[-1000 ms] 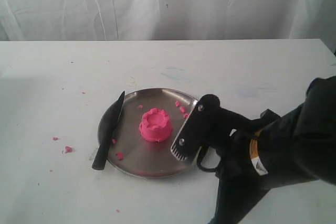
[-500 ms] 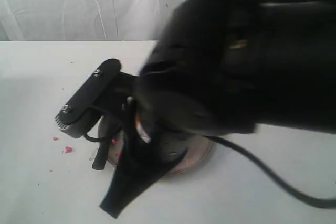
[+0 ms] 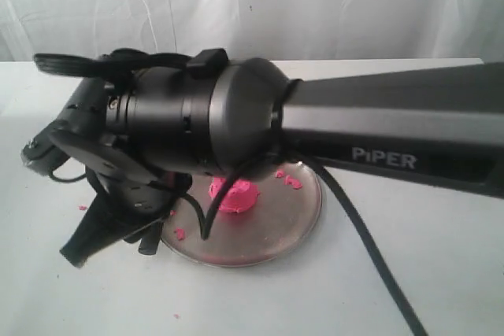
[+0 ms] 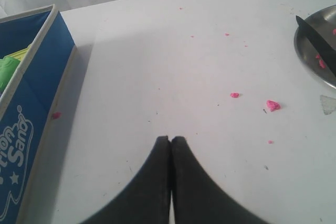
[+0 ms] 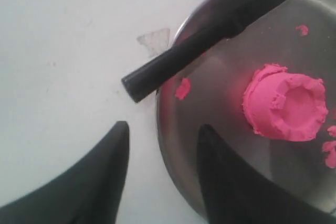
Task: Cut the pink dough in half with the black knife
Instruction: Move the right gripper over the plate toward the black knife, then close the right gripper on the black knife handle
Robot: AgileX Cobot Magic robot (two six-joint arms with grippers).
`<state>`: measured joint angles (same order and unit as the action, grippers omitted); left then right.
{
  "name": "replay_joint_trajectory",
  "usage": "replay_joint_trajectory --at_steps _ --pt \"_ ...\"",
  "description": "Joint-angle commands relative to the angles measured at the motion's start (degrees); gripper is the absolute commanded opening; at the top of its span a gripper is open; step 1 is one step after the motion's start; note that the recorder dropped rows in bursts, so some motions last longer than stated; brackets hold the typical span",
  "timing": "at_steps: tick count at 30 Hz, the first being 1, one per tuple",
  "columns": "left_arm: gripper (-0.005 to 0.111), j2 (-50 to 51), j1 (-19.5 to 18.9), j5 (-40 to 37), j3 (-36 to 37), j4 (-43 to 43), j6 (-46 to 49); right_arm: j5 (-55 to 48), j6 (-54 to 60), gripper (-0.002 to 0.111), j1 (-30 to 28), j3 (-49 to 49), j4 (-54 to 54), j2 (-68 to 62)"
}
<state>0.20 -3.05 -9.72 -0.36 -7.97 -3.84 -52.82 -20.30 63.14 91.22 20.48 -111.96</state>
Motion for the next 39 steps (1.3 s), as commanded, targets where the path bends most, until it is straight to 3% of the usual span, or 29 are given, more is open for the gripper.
replay_joint_trajectory --at_steps 1,10,39 --pt "0.0 -0.2 0.4 0.23 0.36 0.25 -0.24 1.44 -3.98 0.048 -3.65 4.78 -2.94 -2.92" --pt "0.0 -0.2 0.4 0.23 0.36 0.25 -0.24 6.39 -3.86 0.048 -6.43 9.44 -12.11 -9.56" --pt "0.0 -0.2 0.4 0.23 0.36 0.25 -0.24 8.67 -8.45 0.047 -8.96 9.45 -10.42 -17.21"
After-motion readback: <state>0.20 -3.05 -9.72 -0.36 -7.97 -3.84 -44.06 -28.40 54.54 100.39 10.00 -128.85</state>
